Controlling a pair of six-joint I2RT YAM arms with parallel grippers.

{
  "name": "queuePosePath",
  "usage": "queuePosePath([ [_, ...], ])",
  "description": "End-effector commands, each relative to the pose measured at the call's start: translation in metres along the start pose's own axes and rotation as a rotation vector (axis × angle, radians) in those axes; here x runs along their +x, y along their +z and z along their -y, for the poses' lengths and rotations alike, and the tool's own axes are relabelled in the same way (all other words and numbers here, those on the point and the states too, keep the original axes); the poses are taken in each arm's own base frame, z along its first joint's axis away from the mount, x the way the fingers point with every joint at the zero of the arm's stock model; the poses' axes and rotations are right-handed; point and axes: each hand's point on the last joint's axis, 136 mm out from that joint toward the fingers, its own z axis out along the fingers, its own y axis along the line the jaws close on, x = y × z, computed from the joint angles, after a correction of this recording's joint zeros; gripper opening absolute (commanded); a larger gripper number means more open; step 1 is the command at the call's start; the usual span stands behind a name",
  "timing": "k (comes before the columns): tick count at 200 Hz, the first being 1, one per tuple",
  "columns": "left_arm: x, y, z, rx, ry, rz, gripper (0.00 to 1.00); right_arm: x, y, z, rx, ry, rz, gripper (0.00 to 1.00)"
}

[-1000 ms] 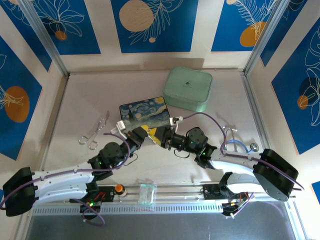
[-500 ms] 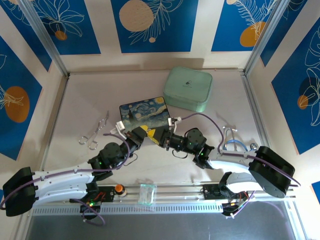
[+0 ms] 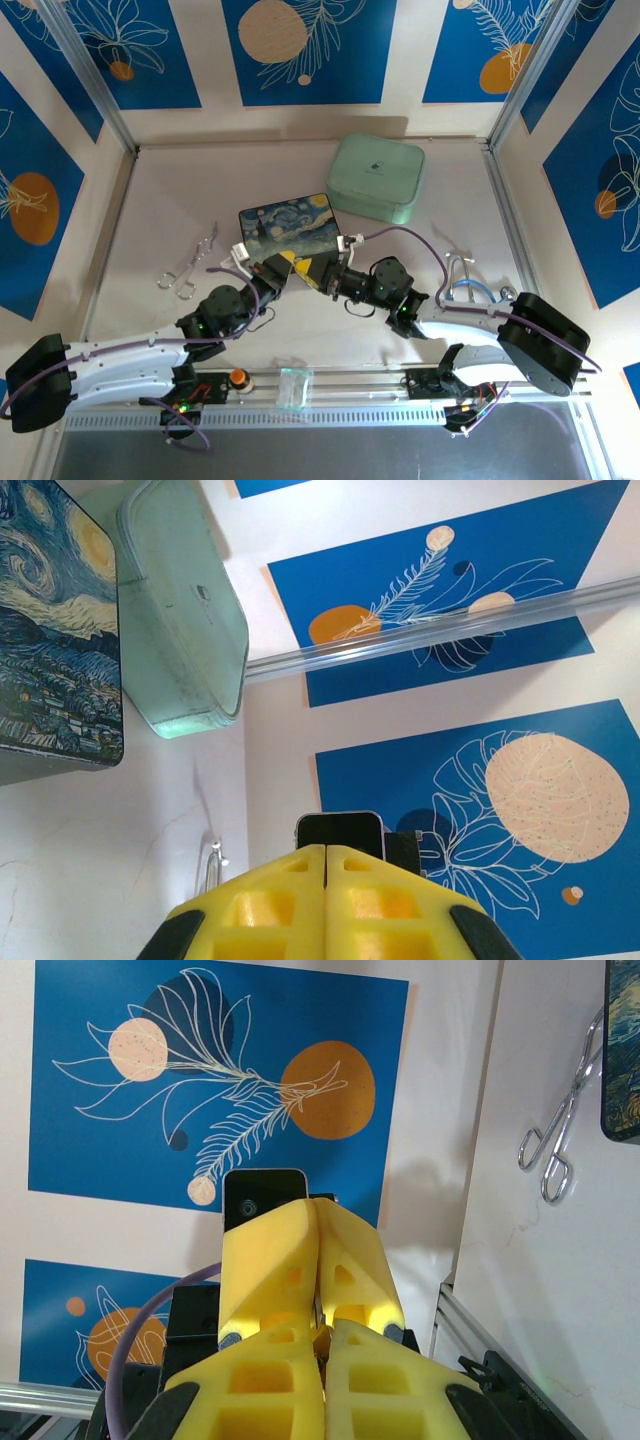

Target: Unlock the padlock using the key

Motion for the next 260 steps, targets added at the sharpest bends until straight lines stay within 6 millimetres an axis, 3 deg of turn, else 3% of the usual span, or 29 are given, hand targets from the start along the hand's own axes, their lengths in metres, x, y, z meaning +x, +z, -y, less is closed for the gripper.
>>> queuePosePath([
  [1, -0.006, -0.001, -0.004, -0.006, -0.004, 0.036, 0.22, -0.003, -0.004, 0.006, 0.032, -0.008, 0.020, 0.00],
  [20, -0.006, -0.002, -0.006, -0.018, 0.020, 0.035, 0.58, -0.003, -0.009, 0.015, 0.076, -0.023, 0.021, 0.00],
  [30, -0.008, -0.004, -0.008, -0.031, 0.034, 0.040, 0.68, -0.004, -0.012, 0.020, 0.104, -0.033, 0.022, 0.00],
  [64, -0.017, -0.012, -0.022, -0.121, 0.116, 0.063, 0.69, -0.012, -0.031, 0.034, 0.184, -0.062, 0.040, 0.00],
  [80, -0.017, -0.016, -0.043, -0.263, 0.202, 0.043, 0.68, -0.018, -0.045, 0.048, 0.262, -0.070, 0.045, 0.00],
  [119, -0.001, -0.010, -0.086, -0.429, 0.387, -0.050, 0.69, -0.032, -0.087, 0.083, 0.461, -0.155, 0.075, 0.00],
  [144, 0.009, -0.001, -0.108, -0.461, 0.517, -0.090, 0.74, -0.038, -0.103, 0.094, 0.466, -0.126, 0.096, 0.00],
  [180, 0.018, 0.017, -0.133, -0.546, 0.601, -0.098, 0.79, -0.036, -0.107, 0.098, 0.460, -0.133, 0.078, 0.00],
  [200, 0.020, 0.024, -0.152, -0.594, 0.567, -0.063, 0.76, -0.035, -0.108, 0.100, 0.465, -0.134, 0.078, 0.00],
  [260, 0.027, 0.050, -0.170, -0.694, 0.656, 0.003, 0.67, -0.032, -0.111, 0.107, 0.458, -0.114, 0.083, 0.00],
])
